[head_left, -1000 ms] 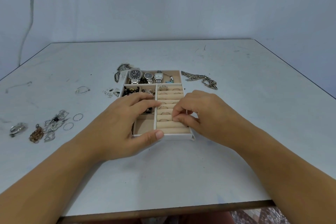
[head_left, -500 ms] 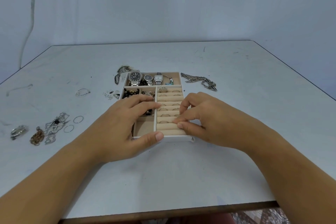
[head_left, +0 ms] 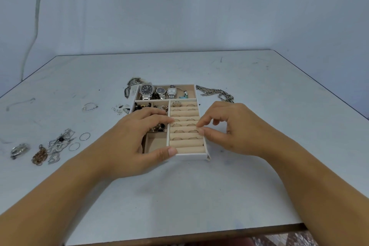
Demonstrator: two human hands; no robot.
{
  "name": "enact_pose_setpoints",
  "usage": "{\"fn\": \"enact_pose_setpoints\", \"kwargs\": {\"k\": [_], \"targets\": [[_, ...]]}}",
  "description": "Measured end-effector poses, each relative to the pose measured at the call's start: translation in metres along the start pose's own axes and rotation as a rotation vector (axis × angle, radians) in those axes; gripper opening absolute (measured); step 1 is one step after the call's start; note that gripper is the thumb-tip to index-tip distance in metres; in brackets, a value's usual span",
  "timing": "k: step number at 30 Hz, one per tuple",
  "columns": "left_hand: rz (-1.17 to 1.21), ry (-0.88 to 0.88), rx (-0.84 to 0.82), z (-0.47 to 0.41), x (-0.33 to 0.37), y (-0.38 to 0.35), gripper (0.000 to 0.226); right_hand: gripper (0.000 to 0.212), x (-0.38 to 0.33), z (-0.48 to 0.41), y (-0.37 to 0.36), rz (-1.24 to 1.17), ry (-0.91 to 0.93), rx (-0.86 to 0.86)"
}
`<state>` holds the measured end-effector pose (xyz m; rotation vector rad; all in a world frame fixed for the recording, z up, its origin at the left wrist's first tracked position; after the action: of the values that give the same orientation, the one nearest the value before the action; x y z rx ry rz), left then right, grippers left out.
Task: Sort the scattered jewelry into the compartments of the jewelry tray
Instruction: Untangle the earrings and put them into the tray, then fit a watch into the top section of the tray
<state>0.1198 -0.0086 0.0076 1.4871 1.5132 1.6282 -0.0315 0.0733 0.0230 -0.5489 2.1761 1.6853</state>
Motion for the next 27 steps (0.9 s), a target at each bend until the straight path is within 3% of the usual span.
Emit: {"fn": "enact_pose_setpoints", "kwargs": {"k": [5, 15, 22, 27], "targets": [[0.038, 0.003, -0.006, -0.016, 0.0, 0.013, 0.066, 0.012, 0.016, -0.009, 0.016, 0.126, -0.037, -0.02], [0.099, 0.006, 0.04, -0.121, 0.005, 0.024, 0.033, 0.011, 0.084, -0.043, 0.067, 0.276, -0.195, 0.033], [0.011, 0.013, -0.013, -0.18, -0.006, -0.001, 0.031, 0.023, 0.112, -0.059, 0.062, 0.318, -0.225, 0.025], [-0.046, 0.082, -0.169, -0.201, -0.02, -0.02, 0.047, 0.047, 0.126, -0.058, 0.052, 0.287, -0.289, -0.017]]}}
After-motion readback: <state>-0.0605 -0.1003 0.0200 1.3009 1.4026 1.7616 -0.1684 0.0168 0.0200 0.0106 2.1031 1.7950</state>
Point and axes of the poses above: each hand's wrist, its own z-axis away from the middle knuckle, its own y-axis out of the back of the hand, x = y × z, the point moved 9 cm from there along -z, towards the middle knuckle, and after that the axes turned 4 degrees about -x, right-handed, at the moved point
